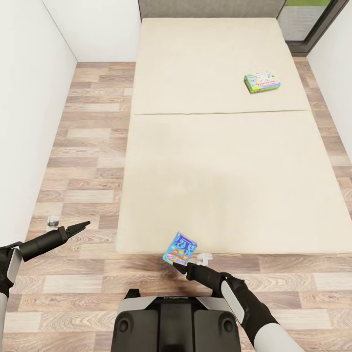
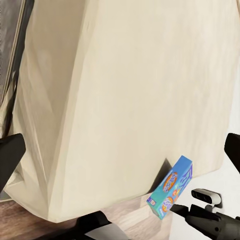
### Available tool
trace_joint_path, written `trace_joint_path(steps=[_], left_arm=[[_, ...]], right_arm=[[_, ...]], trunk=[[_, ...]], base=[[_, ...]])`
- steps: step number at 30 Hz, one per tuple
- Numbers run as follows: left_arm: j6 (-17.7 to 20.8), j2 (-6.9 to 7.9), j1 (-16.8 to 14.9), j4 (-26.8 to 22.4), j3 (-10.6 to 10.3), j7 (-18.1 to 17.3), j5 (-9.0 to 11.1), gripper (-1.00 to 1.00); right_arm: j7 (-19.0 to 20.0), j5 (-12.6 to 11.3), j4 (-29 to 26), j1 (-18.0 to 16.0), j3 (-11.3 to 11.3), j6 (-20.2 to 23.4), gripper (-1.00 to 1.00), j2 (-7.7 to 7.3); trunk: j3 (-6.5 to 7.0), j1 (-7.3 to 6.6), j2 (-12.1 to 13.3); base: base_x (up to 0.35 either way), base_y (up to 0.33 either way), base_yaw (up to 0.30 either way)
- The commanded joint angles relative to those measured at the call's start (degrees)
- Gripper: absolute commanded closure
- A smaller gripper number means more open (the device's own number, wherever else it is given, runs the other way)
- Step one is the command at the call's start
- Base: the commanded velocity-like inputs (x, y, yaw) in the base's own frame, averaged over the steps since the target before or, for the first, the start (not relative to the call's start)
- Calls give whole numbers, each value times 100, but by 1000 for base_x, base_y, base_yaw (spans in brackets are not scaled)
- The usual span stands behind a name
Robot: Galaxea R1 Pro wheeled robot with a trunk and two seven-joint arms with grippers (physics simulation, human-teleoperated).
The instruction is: Put all the toys in the child's room - the three board games (two on the bed and one on the table), the two jigsaw puzzles on the table, and the tennis ball on the table - inside the toy box on the table in the child's room.
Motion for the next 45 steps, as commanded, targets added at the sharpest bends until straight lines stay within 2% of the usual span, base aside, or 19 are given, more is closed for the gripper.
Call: trace_joint_path(steps=[1,9,24,29,38,45], left_arm=[[60,0,-1,1,5,-16,10,-100],[60,0,-3,1,5,-15,10,-100],[60,0,-4,1,5,-15,10,-100],[60,0,-3,1,5,-15,10,-100],[60,0,-2,1,5,-16,10,-100],[60,0,-3,1,5,-16,12,-100]], right_arm=[[-2,-60,-5,-1,3,54,-100,-1],[-2,-60,-6,-1,3,52,-100,-1],[-2,-60,-5,-1,3,52,-100,-1],[-2,-60,-8,-1,3,49,-100,-1],[-2,-57,-7,-1,3,46,-100,-1],[-2,-55,-6,-1,3,45,-100,-1]], trunk=[[-3,1,-3],[-3,1,-3],[-272,330,-605],[-272,330,-605],[-433,528,-966],[-433,528,-966]], base=[[0,0,0],[0,0,0],[0,0,0],[0,0,0],[0,0,0],[0,0,0]])
